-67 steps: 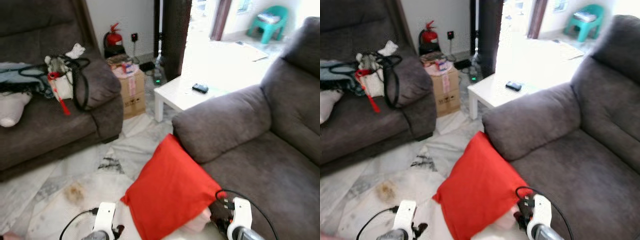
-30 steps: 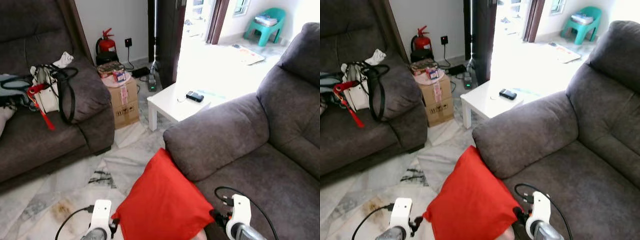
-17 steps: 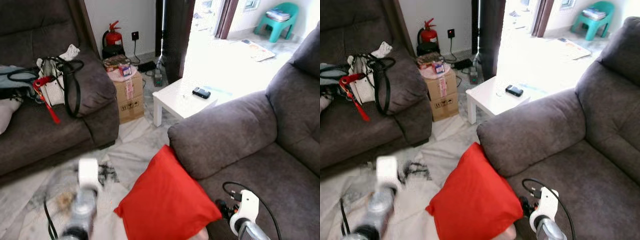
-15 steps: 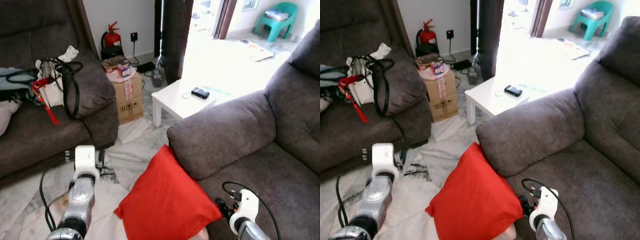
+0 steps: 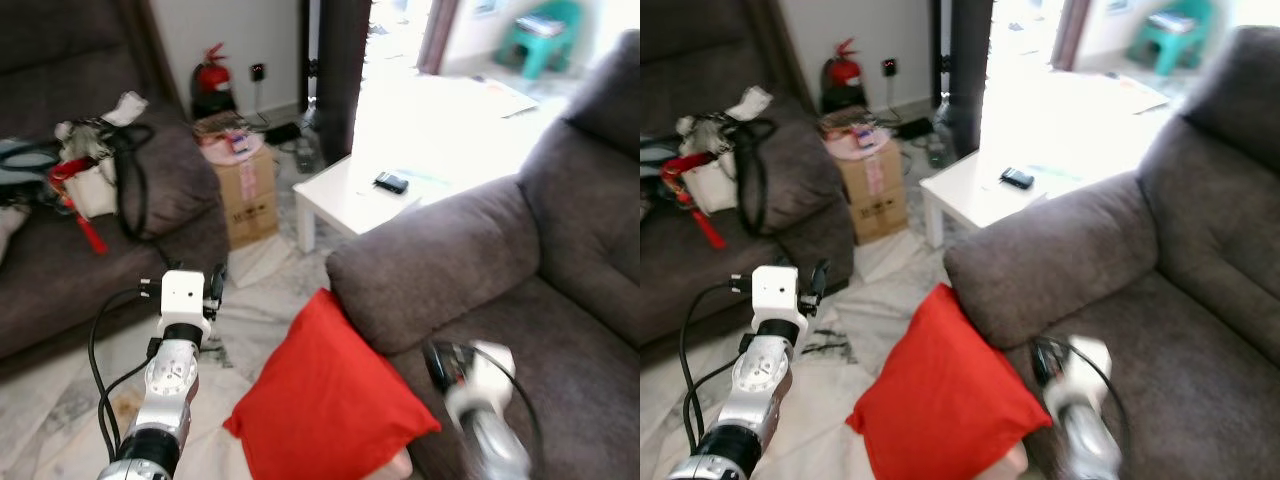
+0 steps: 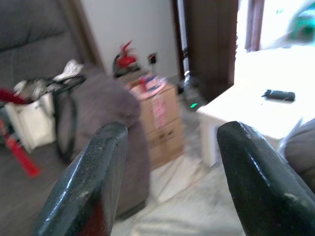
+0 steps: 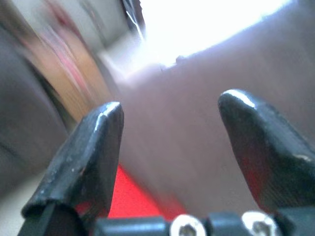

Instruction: Move the pillow to the sofa from floor

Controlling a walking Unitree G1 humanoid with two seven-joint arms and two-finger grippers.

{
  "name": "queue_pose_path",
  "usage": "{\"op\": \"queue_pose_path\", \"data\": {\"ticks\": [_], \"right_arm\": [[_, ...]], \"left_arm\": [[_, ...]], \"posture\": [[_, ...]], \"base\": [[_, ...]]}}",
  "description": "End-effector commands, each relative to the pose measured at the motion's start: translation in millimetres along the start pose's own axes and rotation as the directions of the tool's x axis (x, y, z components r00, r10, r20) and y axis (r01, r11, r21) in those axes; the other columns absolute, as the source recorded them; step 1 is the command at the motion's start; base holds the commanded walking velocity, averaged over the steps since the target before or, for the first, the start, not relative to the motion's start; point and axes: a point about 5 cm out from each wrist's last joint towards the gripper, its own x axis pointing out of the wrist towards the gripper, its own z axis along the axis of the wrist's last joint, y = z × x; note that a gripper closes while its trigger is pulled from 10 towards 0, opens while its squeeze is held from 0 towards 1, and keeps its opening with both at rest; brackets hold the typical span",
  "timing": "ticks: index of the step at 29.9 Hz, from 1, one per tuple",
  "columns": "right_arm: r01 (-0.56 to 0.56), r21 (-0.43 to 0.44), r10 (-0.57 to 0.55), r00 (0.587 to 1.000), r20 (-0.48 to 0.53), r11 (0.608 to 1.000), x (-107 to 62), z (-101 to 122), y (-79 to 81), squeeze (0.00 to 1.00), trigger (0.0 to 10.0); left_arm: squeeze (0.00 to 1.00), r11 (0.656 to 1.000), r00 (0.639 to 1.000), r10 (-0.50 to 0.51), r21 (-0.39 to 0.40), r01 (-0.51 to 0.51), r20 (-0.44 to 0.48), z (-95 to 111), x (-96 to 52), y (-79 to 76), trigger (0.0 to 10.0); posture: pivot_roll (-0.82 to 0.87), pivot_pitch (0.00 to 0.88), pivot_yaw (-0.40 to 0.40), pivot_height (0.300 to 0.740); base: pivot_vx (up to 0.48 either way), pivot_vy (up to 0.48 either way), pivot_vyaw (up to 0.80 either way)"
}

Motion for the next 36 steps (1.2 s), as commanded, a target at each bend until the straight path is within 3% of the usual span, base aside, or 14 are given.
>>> {"op": "queue_pose_path", "data": {"ticks": [1,10,12,15,22,31,36], "right_arm": [[0.014,0.008,-0.015,0.993,0.116,1.000,1.0,19.9,-4.1,0.00,10.0],[-0.006,-0.039,0.012,0.989,0.150,0.999,1.7,29.7,1.8,0.00,10.0],[-0.020,-0.055,0.028,0.990,0.142,0.998,-4.1,31.5,1.2,0.00,10.0],[-0.035,-0.101,0.044,0.995,0.087,0.994,-27.8,23.0,-8.0,0.00,10.0],[-0.069,-0.134,0.073,0.997,0.027,0.989,-46.1,14.3,-11.8,0.00,10.0],[-0.125,-0.160,0.129,0.991,0.016,0.979,-40.7,24.2,-8.2,0.00,10.0],[-0.164,-0.222,0.166,0.986,-0.009,0.961,-35.3,23.9,-6.4,0.00,10.0]], "left_arm": [[0.00,1.000,1.000,0.019,0.001,-0.019,0.011,1.5,-3.6,8.1,10.0],[0.00,0.999,0.997,0.037,-0.012,-0.036,0.071,19.6,-3.3,13.9,10.0],[0.00,0.999,0.995,0.047,-0.018,-0.045,0.091,25.7,-4.7,18.0,10.0],[0.00,0.999,0.992,0.039,-0.014,-0.037,0.119,36.3,-13.7,22.3,10.0],[0.00,0.999,0.996,0.044,-0.014,-0.043,0.080,31.5,-27.8,24.3,10.0],[0.00,0.999,0.999,-0.004,-0.041,0.006,0.043,35.7,-36.0,22.3,10.0],[0.00,0.987,0.988,-0.154,-0.043,0.153,-0.008,29.2,-39.4,4.0,10.0]], "posture": [[0.01,0.018,-0.014,0.740],[0.01,0.000,-0.013,0.740],[0.01,0.000,-0.014,0.740],[0.01,0.000,-0.016,0.740],[0.00,0.000,-0.019,0.740],[0.01,0.032,-0.013,0.740],[0.00,0.055,-0.004,0.740]], "base": [[0.000,0.000,0.00],[0.000,0.000,0.00],[0.000,0.000,0.00],[0.000,0.000,0.00],[0.000,0.000,0.00],[0.000,0.000,0.00],[0.000,0.000,0.00]]}}
